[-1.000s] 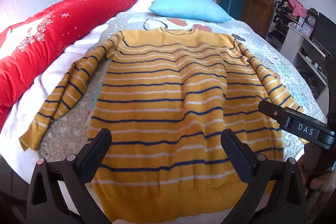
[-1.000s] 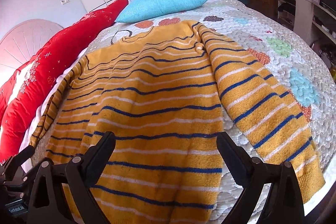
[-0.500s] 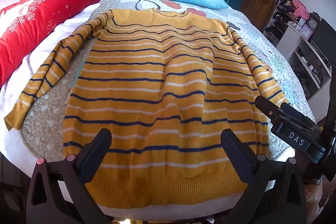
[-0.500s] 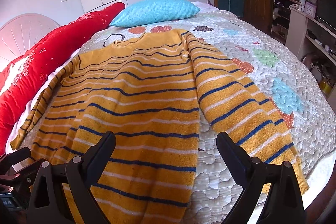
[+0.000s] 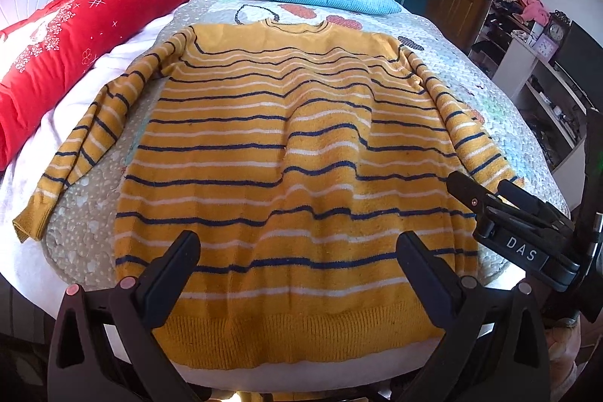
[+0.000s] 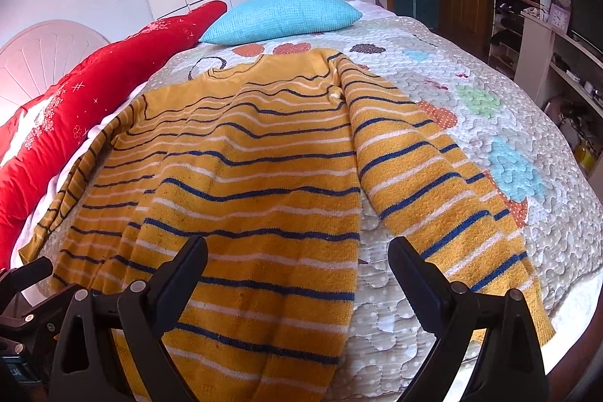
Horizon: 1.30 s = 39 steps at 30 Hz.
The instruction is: Fold small clothes
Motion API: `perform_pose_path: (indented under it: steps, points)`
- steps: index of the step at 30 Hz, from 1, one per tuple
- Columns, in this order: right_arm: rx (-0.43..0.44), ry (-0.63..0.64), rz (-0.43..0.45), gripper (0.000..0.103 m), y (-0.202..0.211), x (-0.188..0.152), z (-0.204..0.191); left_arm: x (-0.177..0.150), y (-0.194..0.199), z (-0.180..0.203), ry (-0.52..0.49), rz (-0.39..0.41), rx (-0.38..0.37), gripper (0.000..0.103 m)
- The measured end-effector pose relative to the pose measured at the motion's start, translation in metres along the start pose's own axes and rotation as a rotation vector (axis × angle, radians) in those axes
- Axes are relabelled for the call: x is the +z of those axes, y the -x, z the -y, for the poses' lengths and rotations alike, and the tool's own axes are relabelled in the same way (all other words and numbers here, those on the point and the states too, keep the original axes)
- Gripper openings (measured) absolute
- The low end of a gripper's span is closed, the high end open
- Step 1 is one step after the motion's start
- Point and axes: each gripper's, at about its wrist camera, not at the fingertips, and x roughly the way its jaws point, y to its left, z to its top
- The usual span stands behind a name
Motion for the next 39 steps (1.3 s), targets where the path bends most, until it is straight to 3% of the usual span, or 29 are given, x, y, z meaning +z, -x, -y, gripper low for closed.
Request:
perform_pose_path:
  steps: [39]
  points:
    - [0.005, 0.037, -0.063, 0.099, -0.016, -0.012, -0.006, -0.015, -0.023, -0.016, 0.046, -0.084, -0.012, 0.103]
